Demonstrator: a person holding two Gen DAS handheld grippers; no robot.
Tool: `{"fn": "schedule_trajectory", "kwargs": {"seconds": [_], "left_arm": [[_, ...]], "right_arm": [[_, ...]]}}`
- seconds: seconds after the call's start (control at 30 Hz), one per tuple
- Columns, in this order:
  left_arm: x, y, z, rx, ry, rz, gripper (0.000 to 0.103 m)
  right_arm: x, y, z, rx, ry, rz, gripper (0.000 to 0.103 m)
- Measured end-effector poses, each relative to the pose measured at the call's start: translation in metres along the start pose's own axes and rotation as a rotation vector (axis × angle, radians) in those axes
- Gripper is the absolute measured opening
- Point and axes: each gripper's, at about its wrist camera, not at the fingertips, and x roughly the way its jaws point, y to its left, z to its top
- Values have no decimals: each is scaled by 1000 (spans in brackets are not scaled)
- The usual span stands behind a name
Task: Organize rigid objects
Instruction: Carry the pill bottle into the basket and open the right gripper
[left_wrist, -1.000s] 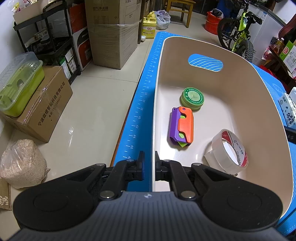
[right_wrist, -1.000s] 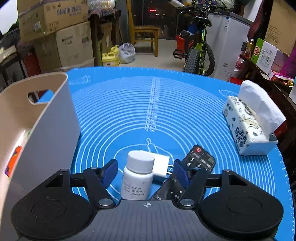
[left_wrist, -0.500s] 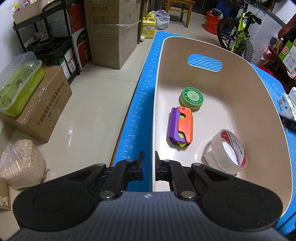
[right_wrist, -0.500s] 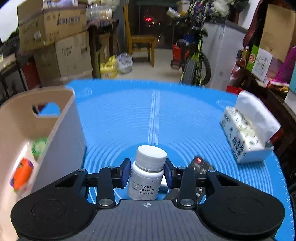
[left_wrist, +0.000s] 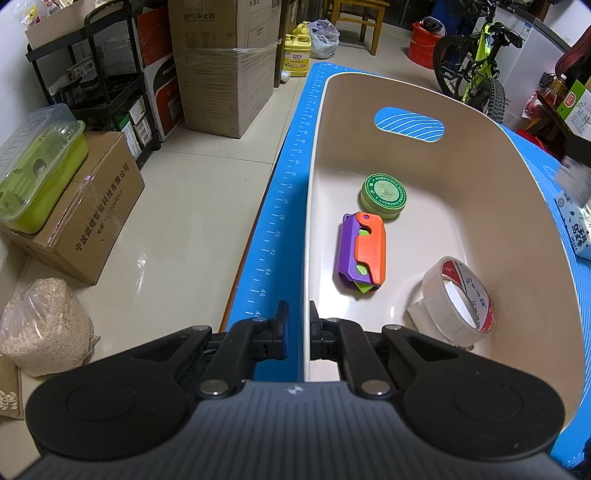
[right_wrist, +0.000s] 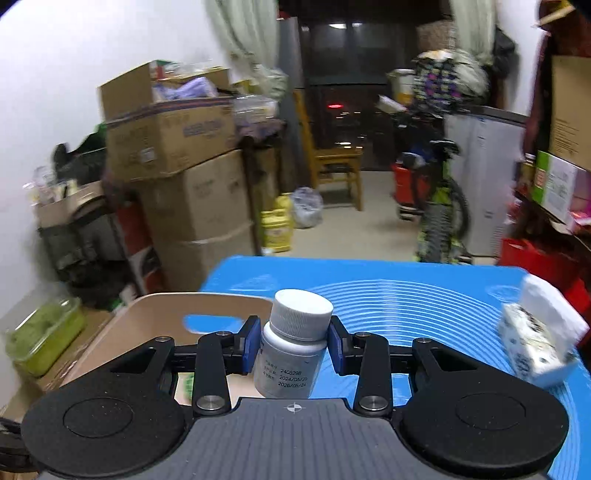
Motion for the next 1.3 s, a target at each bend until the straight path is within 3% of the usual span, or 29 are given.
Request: {"fn": "schedule_trajectory", "kwargs": {"seconds": [0.17, 0.37, 0.63, 0.9, 1.1, 1.13, 1.17, 1.3], "left_arm": [[1, -1, 0, 3, 1, -1, 11], [1, 0, -1, 5, 2, -2, 11], [1, 0, -1, 7, 2, -1, 11], [2, -1, -1, 11, 2, 1, 11], [2, -3, -2, 14, 2, 4, 11], [2, -3, -2, 14, 2, 4, 11], [2, -2, -2, 14, 3, 4, 11], [2, -2, -2, 14, 3, 3, 11]], "right_arm": [[15, 39, -6, -96, 67, 76, 45], [39, 76, -19, -187, 224, 141, 45], [57, 102, -45, -260, 350, 160, 44], [77, 114, -48, -265, 456, 148, 45], [85, 106, -50, -211, 526, 141, 51], [85, 104, -51, -207, 528, 137, 59], [85, 101, -50, -203, 526, 138, 67], [74, 96, -44, -209, 467, 141, 71]]}}
